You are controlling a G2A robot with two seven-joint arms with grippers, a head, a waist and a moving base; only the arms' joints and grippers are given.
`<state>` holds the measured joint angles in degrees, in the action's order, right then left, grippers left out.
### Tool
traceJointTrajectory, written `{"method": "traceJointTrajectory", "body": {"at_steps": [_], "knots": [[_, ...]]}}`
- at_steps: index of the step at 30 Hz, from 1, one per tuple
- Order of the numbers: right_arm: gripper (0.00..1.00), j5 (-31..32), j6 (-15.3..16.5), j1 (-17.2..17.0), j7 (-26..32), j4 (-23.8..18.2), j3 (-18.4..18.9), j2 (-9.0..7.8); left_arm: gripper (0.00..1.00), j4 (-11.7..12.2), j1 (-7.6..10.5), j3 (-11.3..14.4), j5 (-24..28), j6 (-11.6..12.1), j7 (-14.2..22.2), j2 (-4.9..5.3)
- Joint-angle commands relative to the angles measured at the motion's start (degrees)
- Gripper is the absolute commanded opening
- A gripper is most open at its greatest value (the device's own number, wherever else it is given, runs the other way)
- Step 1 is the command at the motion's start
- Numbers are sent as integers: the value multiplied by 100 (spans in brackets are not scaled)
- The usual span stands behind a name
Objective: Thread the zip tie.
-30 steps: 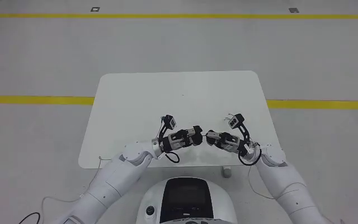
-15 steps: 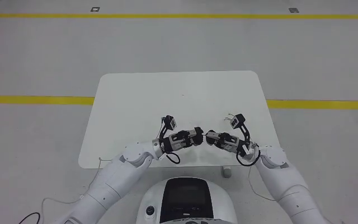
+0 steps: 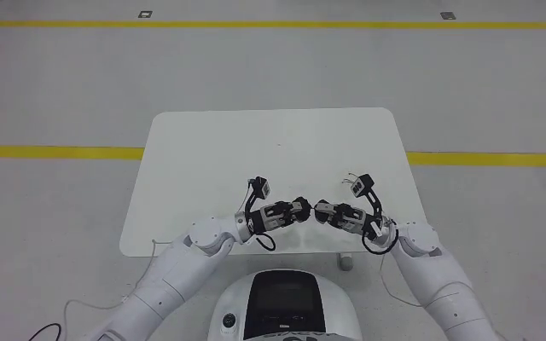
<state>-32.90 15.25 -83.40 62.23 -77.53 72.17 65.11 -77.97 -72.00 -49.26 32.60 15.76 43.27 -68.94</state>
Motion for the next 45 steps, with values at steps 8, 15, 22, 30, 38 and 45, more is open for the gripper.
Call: {"method": "traceJointTrajectory", "body": {"at_steps": [8, 15, 22, 30, 38, 45], "knots": [[0, -28, 29, 13, 3, 10, -23, -10, 9, -1, 17, 19, -44, -31, -15, 7], [0, -11, 28, 24, 11, 7, -37, -21, 11, 12, 37, 40, -61, -52, 0, 9], [0, 24, 30, 21, 15, -15, -78, -29, 11, 17, 54, 59, -87, -75, 0, 13], [0, 16, 1, 38, -13, 2, -110, -36, 0, 8, 85, 98, -146, -127, 11, 15], [100, -154, -23, 17, -22, 1, -52, -49, 0, 21, 100, 89, -129, -119, 9, 23], [100, -130, -118, -9, 24, -18, 25, -82, 0, 3, 67, -40, -32, 23, 71, 58]]}}
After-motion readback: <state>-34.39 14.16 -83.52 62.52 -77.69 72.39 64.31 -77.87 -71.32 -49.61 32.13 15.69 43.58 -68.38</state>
